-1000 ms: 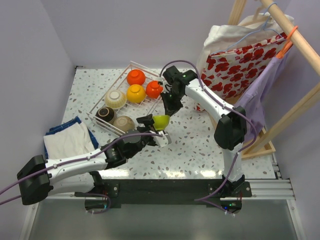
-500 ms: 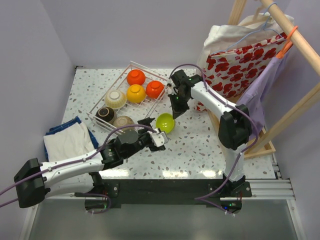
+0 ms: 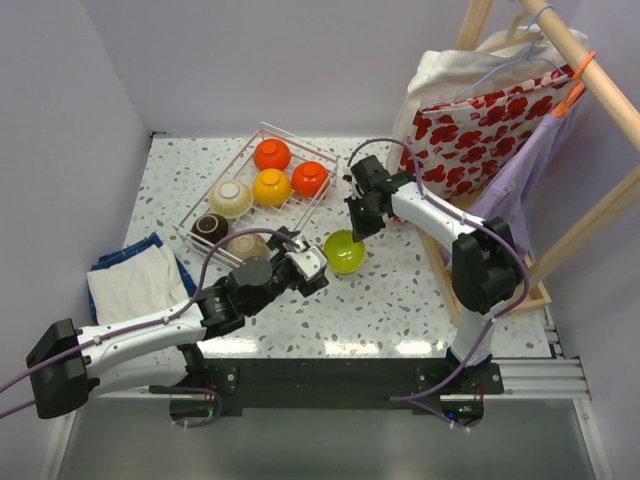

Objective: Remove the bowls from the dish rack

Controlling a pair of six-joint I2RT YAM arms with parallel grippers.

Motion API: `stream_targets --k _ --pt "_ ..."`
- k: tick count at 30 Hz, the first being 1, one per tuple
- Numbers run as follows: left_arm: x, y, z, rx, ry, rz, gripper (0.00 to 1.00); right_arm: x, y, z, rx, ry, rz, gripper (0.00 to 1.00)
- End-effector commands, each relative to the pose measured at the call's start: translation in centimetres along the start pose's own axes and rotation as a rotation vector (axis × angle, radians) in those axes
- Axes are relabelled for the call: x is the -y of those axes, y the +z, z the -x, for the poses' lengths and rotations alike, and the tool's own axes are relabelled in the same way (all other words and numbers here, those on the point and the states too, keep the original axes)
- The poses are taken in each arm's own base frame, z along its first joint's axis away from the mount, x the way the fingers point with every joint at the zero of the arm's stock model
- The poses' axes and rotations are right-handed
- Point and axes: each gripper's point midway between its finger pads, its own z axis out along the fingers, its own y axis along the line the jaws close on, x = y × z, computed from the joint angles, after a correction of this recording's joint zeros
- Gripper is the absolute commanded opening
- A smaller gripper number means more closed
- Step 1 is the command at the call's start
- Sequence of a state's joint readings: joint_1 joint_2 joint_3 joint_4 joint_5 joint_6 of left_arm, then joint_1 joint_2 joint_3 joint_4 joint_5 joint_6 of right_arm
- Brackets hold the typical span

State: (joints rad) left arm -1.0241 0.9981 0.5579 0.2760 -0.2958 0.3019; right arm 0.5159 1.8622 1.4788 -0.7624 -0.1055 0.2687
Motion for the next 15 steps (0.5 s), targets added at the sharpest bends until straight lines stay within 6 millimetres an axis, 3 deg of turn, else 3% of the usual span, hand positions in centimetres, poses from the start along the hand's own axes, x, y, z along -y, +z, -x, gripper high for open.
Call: stream_targets --k 1,9,15 --pt "-2.9 0.3 1.7 0.057 -0.162 0.109 1.0 0.0 -0.5 1.7 0.119 0.011 -0.006 0.0" --pt "-5.2 0.6 0.9 0.043 -0.203 0.173 1.0 -0.7 1.4 1.0 0.132 0.03 0.011 0.0" --pt "-6.5 0.7 0.5 0.03 -0.248 0.228 1.0 -0.9 0.5 1.6 0.171 0.03 0.009 0.0"
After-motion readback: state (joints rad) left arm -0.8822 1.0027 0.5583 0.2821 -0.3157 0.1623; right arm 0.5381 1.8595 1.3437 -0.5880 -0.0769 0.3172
